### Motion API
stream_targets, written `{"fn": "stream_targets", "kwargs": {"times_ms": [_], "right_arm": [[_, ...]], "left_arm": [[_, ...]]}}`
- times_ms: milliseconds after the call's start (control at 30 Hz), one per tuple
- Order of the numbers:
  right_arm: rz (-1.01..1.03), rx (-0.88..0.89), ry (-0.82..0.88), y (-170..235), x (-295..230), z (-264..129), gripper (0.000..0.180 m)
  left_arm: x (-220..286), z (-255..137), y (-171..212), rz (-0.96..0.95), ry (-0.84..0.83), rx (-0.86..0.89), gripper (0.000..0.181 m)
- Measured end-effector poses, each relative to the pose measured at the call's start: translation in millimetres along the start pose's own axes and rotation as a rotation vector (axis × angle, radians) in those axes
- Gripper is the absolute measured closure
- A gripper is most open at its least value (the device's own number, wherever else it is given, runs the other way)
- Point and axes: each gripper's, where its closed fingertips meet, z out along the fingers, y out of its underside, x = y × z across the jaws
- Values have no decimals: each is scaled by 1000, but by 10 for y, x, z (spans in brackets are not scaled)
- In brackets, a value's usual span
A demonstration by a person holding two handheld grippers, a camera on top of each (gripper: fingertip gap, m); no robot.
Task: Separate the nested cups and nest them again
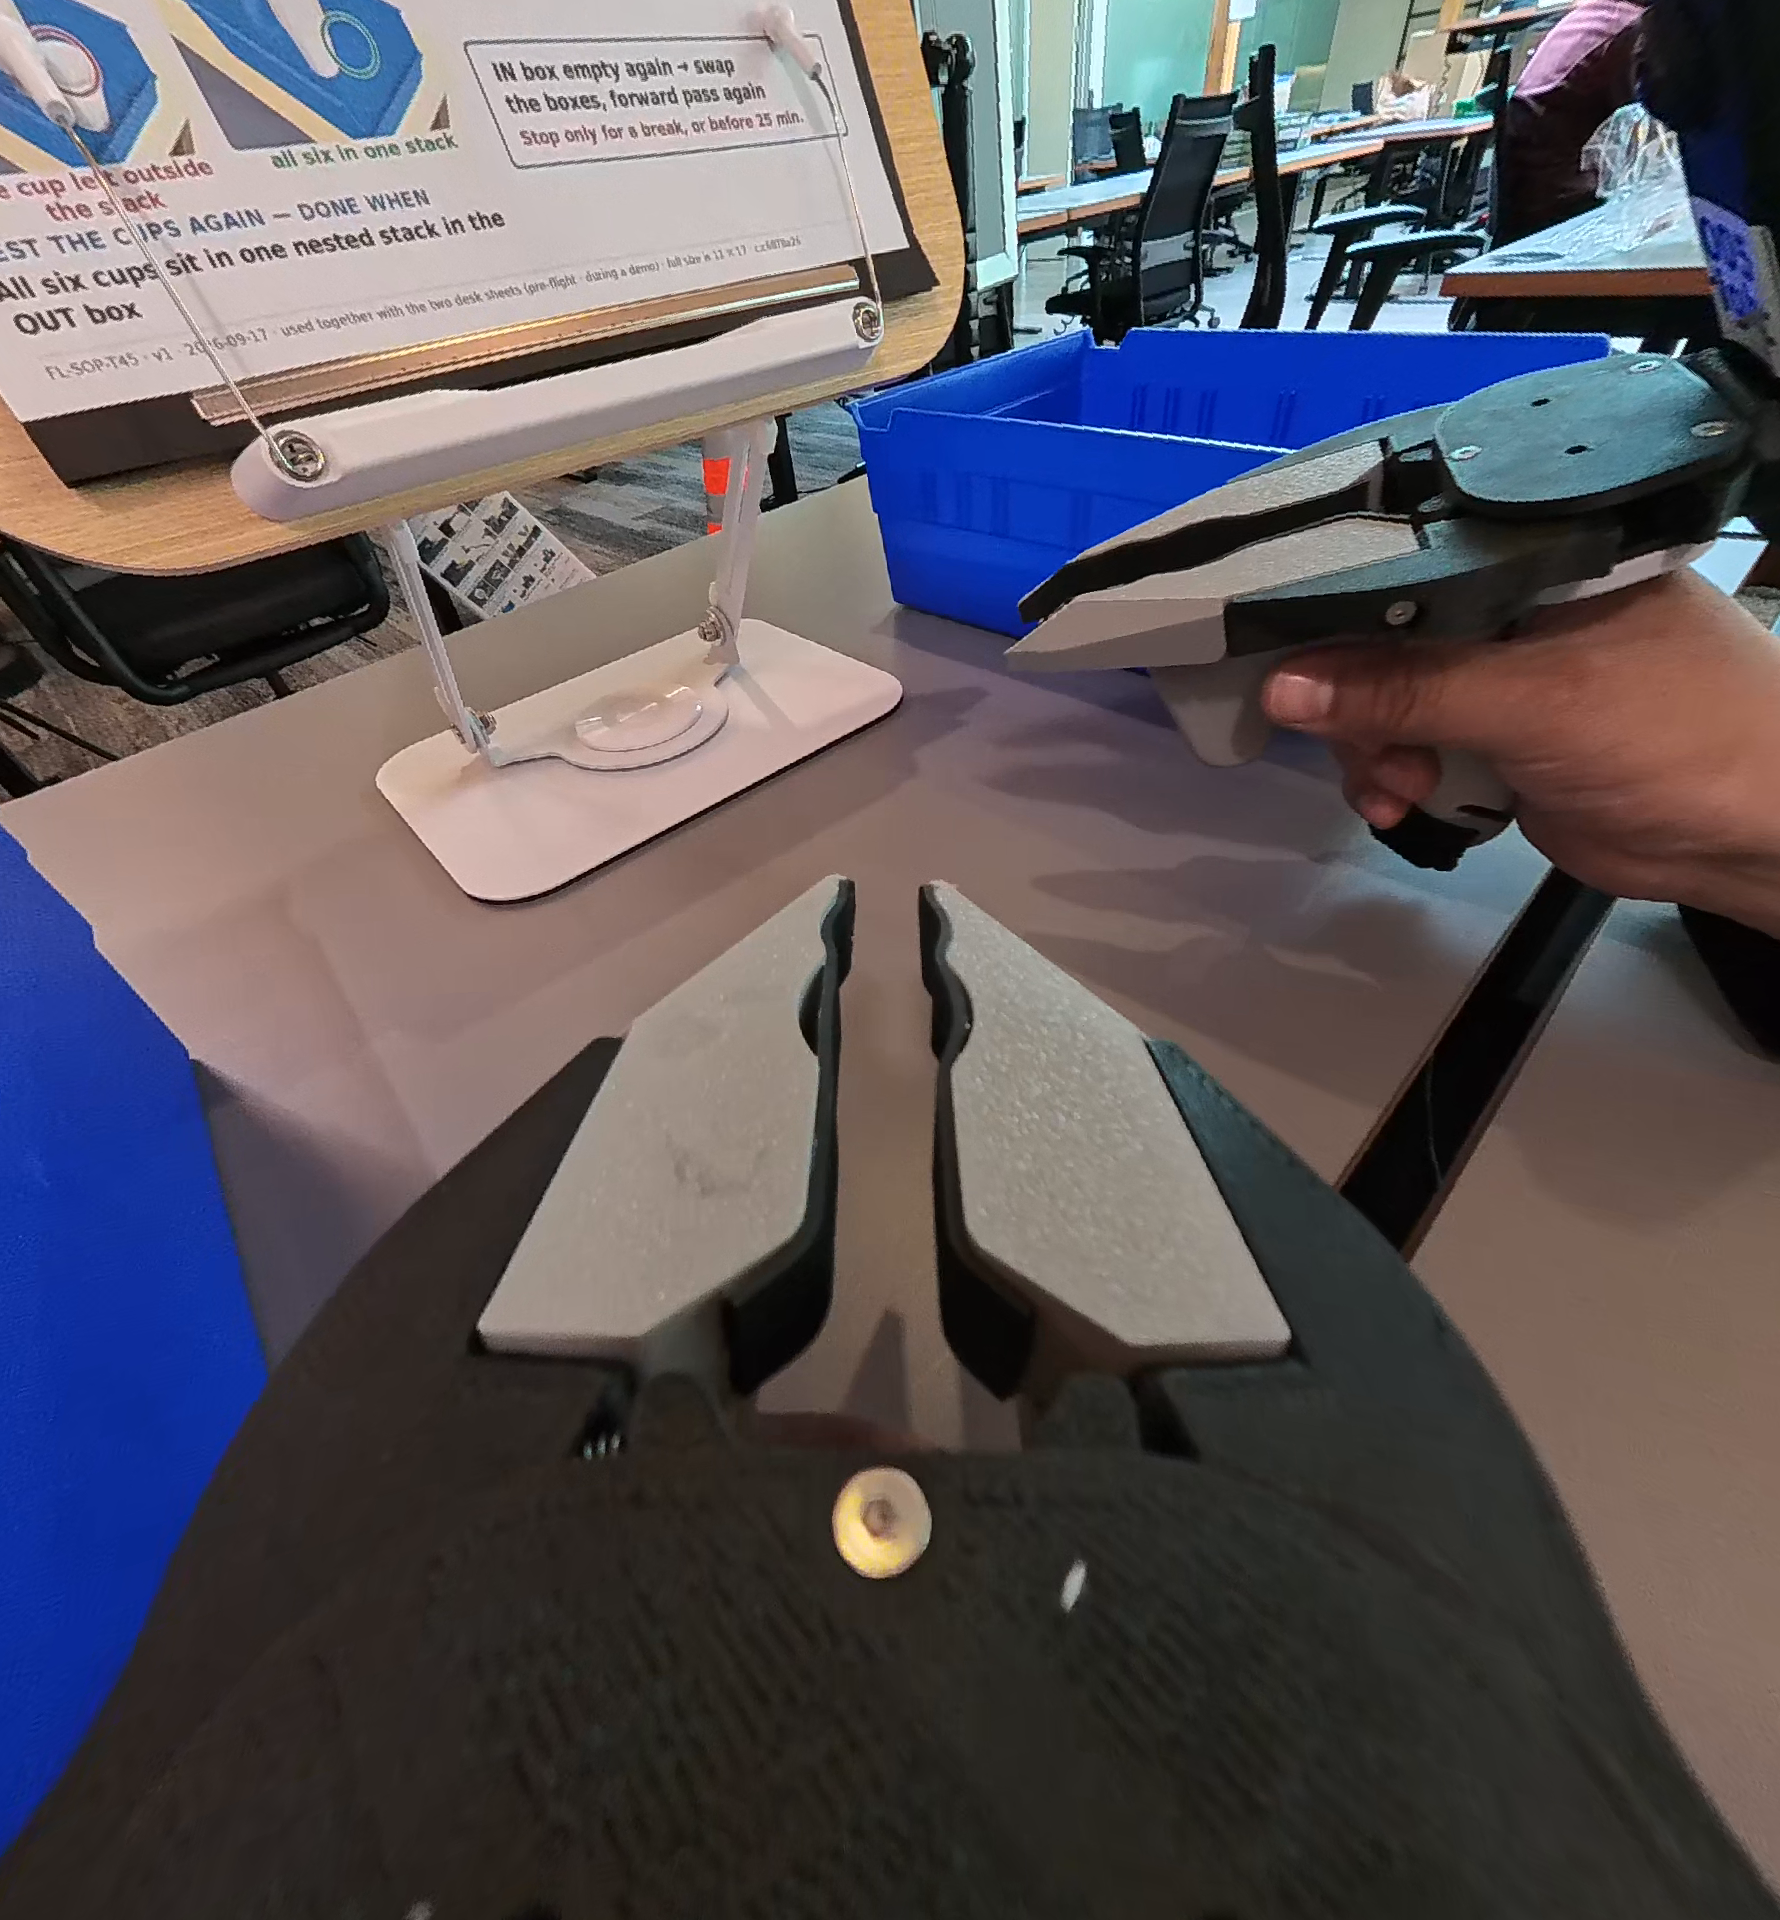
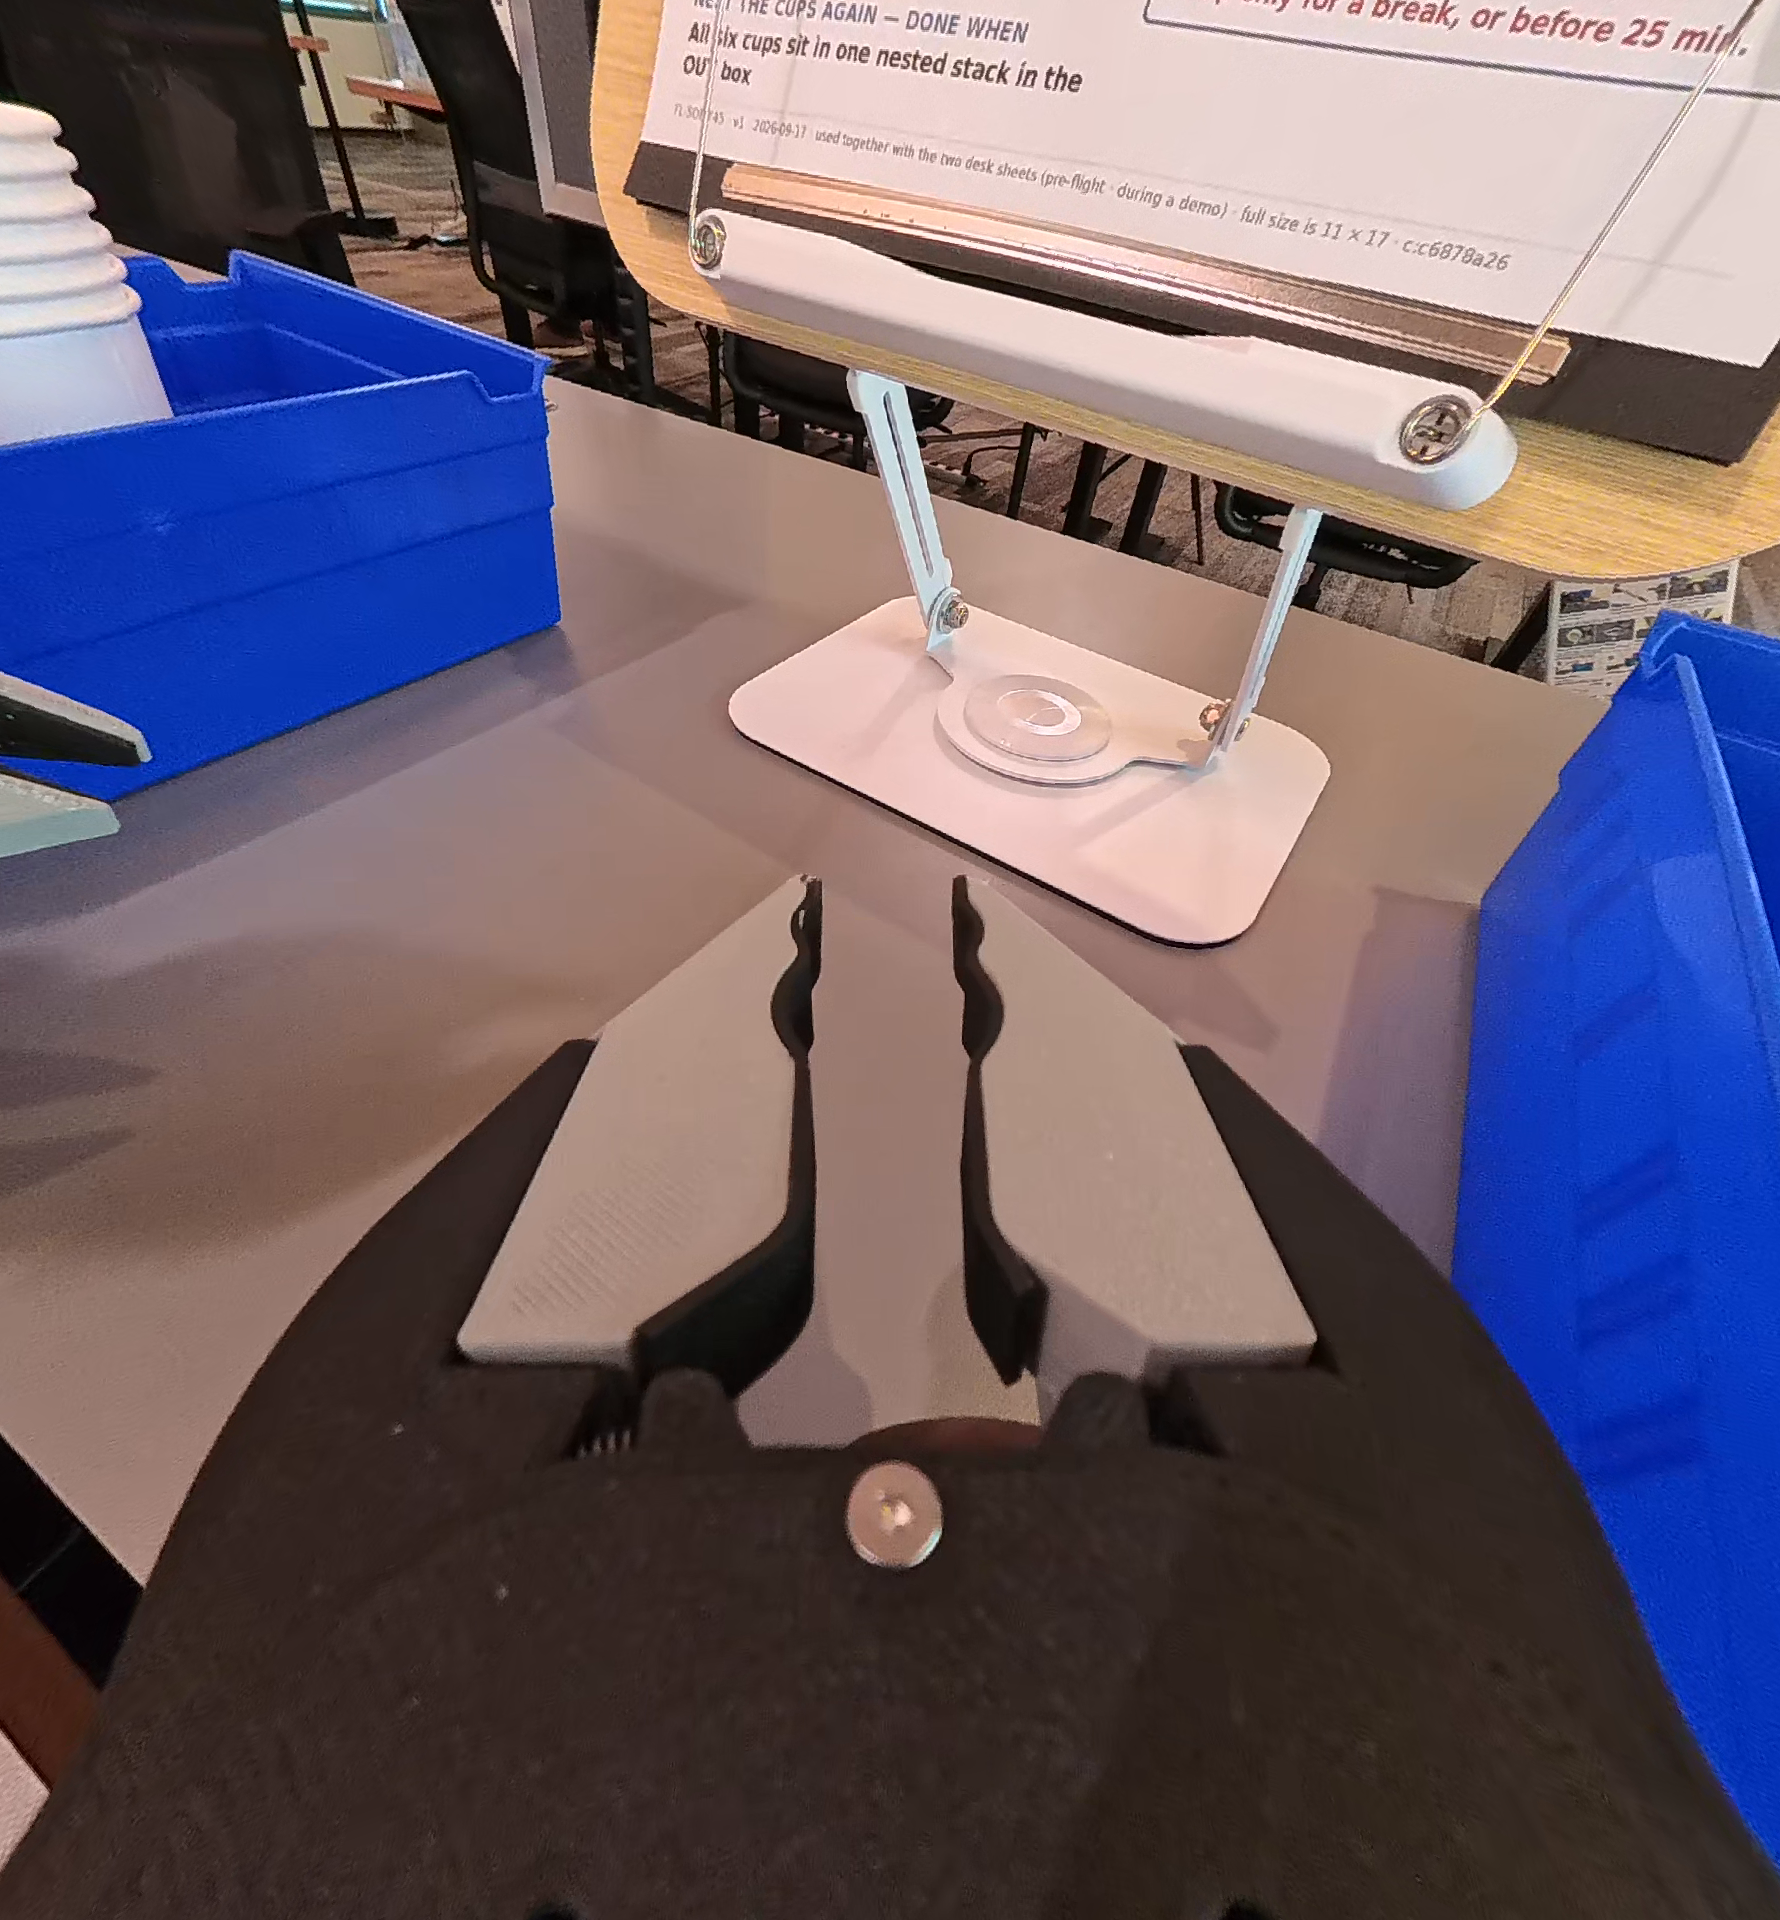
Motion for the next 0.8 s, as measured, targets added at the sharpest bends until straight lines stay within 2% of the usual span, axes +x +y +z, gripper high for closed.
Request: {"fn": "stream_targets", "kwargs": {"times_ms": [800], "right_arm": [[2,-6,-12,10,-18,7,159]], "left_arm": [[17,9,10,-2,8,-2,169]]}}
